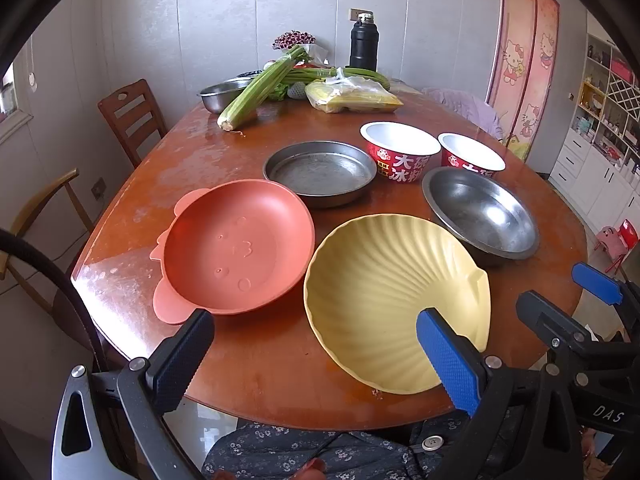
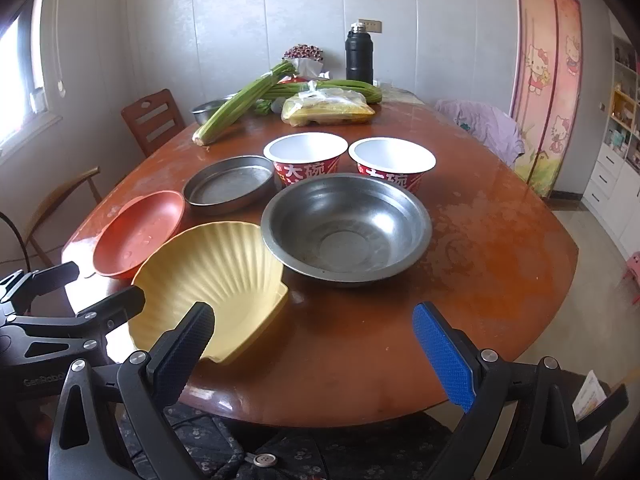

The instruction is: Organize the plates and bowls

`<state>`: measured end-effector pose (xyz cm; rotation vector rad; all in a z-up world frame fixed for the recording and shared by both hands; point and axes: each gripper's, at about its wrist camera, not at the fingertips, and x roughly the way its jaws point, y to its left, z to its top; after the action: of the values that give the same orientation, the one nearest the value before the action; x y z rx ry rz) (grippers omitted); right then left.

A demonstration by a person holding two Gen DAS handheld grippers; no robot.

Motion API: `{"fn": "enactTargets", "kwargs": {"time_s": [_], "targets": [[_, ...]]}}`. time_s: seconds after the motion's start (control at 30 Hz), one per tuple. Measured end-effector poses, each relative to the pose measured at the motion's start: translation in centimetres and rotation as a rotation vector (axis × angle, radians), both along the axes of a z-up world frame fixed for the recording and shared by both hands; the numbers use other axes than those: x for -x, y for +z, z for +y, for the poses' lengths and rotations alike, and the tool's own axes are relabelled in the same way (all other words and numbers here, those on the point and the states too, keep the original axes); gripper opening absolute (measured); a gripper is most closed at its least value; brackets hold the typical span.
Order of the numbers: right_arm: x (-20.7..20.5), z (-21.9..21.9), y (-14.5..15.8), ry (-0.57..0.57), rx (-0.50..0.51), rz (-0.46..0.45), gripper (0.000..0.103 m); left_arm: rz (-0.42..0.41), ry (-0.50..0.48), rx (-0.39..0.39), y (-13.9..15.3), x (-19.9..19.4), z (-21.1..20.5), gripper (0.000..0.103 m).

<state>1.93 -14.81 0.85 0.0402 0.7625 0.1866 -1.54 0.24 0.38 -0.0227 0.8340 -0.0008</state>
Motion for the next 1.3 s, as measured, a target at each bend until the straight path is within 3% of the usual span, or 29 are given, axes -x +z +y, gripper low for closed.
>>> {"fn": "enactTargets", "kwargs": {"time_s": [0.77,1.03,1.3], "targets": [[-0.2,1.1,1.1,0.043,-0.02,-0.023,0.1,-0.022,0.041,0.005,0.6,0.1,1.8,0.102],[-2.4,3.2,3.2,0.171,-0.091,-0.023,0.1,-0.018,0.147,0.034,0.8,-0.5,6.2,0.102],[-6.8,9.4,3.3,0.341,-0.031,0.012,0.1,0.05,0.25,0.079,-1.1,-1.7,11.1,0.102]]}}
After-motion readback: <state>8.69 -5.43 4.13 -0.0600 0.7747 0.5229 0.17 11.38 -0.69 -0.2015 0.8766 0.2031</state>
